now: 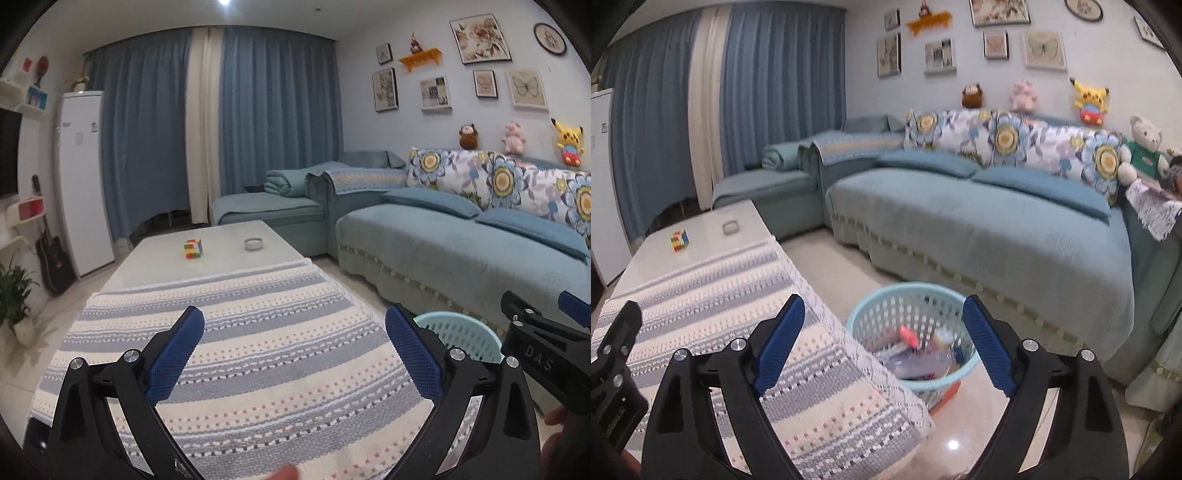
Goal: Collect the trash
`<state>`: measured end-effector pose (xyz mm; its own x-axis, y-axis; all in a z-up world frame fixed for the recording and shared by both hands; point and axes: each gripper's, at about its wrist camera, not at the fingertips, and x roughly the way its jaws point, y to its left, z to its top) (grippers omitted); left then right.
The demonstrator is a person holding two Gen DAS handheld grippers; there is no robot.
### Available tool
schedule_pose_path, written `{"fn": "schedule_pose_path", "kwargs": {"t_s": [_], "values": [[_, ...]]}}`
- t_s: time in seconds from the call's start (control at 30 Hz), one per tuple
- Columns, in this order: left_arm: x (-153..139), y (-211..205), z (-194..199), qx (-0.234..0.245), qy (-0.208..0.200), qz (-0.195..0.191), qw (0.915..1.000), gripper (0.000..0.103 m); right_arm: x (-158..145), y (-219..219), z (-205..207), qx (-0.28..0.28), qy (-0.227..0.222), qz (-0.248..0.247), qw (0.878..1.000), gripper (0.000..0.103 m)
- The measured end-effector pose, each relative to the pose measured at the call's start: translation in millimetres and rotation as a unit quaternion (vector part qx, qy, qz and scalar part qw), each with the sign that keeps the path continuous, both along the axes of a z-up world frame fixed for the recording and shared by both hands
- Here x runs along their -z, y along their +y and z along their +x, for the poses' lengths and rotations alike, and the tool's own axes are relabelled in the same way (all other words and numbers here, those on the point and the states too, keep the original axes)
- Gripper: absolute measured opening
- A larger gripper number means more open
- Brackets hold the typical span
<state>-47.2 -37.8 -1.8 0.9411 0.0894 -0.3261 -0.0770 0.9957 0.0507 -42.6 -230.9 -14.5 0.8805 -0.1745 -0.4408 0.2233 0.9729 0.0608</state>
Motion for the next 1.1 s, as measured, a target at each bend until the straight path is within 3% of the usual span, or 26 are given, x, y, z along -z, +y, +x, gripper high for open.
{"fn": "schedule_pose_path", "kwargs": {"t_s": [0.1,0.33,0.67,1.1], "values": [[2.6,-0.2,3.5,0.001,0.009,-0.005,0.9999,0.095,5.1,-2.4,5.6,-0.007,0.009,0.016,1.0,0.083],[2.6,-10.9,-6.6,0.01,-0.005,0.03,0.9995,0.095,6.8,10.1,2.9,-0.023,0.004,0.009,1.0,0.083],[6.0,3.0,2.4,0.0,0.018,-0.004,0.9998,0.095,8.5,16.0,7.6,-0.03,0.015,0.003,0.999,0.083],[9.4,3.9,6.9,-0.009,0.029,-0.004,0.9995,0.095,11.2,22.2,13.0,-0.049,0.028,-0.007,0.998,0.083]]}}
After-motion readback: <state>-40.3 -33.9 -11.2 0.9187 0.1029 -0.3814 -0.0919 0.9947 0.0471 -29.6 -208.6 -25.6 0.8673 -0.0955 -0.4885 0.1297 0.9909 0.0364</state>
